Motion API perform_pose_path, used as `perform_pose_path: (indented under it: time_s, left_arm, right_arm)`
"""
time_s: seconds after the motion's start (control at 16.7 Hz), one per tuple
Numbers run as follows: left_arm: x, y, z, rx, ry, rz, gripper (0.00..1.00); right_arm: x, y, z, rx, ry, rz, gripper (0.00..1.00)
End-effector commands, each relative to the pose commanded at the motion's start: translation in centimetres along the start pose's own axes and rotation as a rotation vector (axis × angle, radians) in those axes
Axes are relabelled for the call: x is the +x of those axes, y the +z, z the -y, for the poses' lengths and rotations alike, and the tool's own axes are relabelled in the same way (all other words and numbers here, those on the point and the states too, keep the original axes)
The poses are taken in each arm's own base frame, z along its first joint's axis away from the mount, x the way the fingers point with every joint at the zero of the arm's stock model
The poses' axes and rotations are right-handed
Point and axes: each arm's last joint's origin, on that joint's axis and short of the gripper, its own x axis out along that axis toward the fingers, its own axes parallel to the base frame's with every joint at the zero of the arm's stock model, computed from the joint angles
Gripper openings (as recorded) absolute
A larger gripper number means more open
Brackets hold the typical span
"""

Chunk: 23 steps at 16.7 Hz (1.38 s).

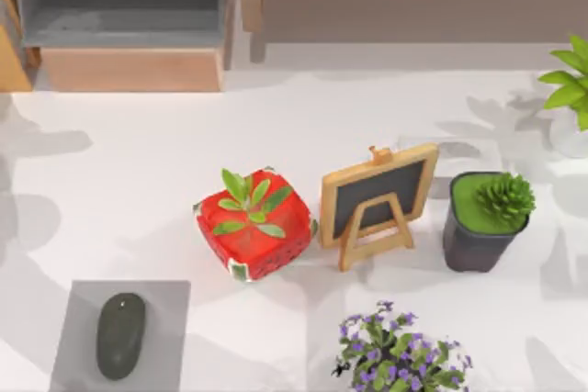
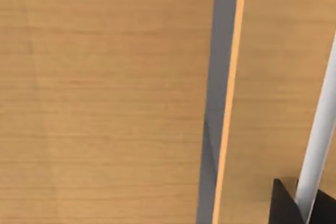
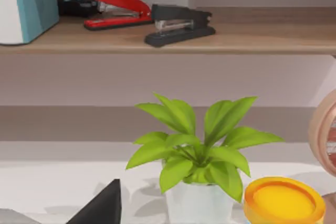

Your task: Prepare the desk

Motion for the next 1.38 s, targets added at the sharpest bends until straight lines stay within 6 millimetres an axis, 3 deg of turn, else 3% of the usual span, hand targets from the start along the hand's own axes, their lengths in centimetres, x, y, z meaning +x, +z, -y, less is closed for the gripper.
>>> perform_pose_path:
  time_s: [0.24,0.54,1.32,1.38]
  left_arm:
    - [3.3,0.4,-0.3,0.000,0.004,-0.002,0.00]
    - [3.7,0.5,-0.2,-0.002,-0.001,-0.002,0.00]
    - [3.7,0.5,-0.2,-0.002,-0.001,-0.002,0.98]
    - [3.7,0.5,-0.2,-0.002,-0.001,-0.002,1.00]
  right_arm:
    - [0.0,0.0,0.0,0.000,0.000,0.000,1.00]
    - [0.0,0.0,0.0,0.000,0.000,0.000,1.00]
    - [0.0,0.0,0.0,0.000,0.000,0.000,1.00]
    - [0.0,0.0,0.0,0.000,0.000,0.000,1.00]
